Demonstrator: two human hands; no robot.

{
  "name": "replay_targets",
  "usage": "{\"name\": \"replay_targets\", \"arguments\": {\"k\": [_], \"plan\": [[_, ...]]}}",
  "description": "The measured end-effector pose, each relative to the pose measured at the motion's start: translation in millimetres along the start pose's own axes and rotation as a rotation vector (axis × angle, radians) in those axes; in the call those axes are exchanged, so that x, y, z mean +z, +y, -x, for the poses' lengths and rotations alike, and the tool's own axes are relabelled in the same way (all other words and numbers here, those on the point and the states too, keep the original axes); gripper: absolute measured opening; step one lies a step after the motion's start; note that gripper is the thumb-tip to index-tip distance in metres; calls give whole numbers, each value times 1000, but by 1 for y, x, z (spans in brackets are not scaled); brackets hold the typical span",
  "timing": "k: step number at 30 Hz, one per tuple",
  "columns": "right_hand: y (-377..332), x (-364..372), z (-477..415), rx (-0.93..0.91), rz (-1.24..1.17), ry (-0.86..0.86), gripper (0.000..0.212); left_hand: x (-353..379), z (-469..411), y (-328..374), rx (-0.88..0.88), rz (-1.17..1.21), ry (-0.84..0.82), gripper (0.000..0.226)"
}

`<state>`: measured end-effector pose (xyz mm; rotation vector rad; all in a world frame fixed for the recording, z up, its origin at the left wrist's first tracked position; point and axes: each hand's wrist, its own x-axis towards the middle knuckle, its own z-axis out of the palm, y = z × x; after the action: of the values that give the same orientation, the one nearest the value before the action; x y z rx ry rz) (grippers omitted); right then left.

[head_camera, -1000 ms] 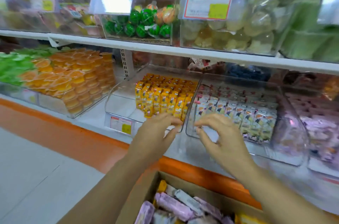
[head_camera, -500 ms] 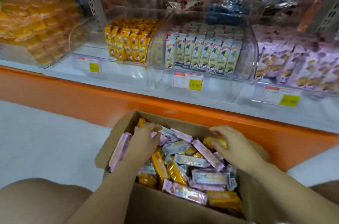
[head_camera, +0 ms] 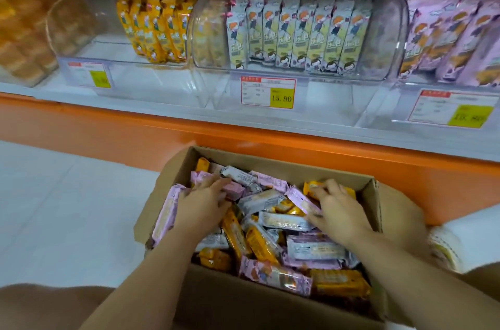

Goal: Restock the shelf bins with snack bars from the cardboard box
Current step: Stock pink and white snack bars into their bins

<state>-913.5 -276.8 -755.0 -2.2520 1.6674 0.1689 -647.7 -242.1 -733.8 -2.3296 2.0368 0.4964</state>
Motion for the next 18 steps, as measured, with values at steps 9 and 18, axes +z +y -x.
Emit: {"name": "replay_targets", "arguments": {"k": [9,18], "plan": [[-12,-6,-1,-38,112,-63,51,-4,-15,16,-16,-234,-92,50],[-10,-30,-3,11,-442,-98,56,-13,-17,11,53,-95,-253,51]]}}
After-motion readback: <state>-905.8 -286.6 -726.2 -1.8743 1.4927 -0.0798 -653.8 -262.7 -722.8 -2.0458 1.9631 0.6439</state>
